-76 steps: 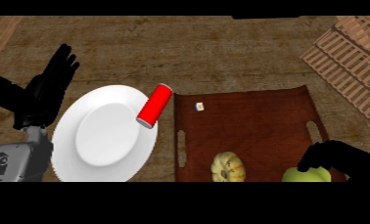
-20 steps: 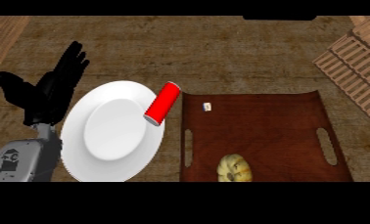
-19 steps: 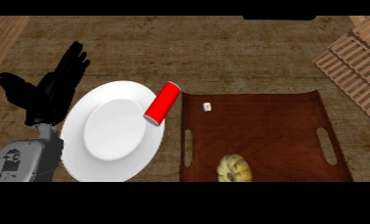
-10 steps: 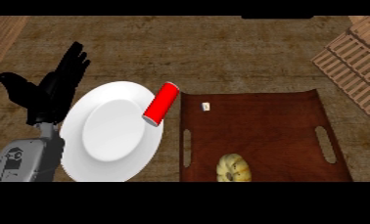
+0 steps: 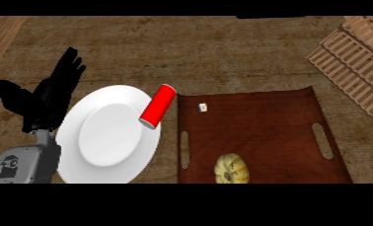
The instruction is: Pick the pear from the tray and place it in the tiered shelf
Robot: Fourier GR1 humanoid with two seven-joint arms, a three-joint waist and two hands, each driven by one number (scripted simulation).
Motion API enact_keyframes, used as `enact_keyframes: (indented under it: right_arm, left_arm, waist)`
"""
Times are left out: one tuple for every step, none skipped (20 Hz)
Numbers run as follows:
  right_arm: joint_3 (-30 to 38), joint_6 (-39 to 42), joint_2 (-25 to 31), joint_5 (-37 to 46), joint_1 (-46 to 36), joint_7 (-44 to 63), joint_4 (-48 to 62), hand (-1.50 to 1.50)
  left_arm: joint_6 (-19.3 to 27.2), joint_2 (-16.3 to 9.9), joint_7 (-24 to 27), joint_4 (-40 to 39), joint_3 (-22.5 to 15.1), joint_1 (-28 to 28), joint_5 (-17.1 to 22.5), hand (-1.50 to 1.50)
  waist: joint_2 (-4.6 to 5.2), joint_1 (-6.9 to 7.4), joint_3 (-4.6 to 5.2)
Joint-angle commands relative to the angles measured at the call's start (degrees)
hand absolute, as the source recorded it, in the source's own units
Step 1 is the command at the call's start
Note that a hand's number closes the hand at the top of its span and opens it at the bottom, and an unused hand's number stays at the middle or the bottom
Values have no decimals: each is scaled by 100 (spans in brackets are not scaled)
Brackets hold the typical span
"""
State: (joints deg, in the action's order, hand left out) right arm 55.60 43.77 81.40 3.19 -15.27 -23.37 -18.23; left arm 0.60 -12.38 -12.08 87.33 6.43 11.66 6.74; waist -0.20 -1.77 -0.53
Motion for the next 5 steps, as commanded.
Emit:
enact_keyframes:
  right_arm:
    - [63,1024,-16,-66,420,-1093,-79,-150]
    - [44,966,-3,-69,444,-1186,-209,-150]
    - [50,1002,68,-80,533,-1241,-274,-150]
    - [6,924,-108,-60,617,-1373,-334,-150]
    - [-51,918,-143,-20,746,-1504,-447,-150]
  left_arm:
    - [131,3,-42,-38,67,80,-47,0]
    - [161,32,-107,11,17,116,-70,0]
    - [-18,-66,-62,13,64,64,35,0]
    - [22,62,45,45,-71,-127,-65,0]
    - [-66,-131,-67,-7,160,4,106,0]
  waist:
    - [-28,-175,-13]
    - [-25,-127,-9]
    - [-36,-147,-7]
    - [-37,-125,-13]
    - [-34,-137,-8]
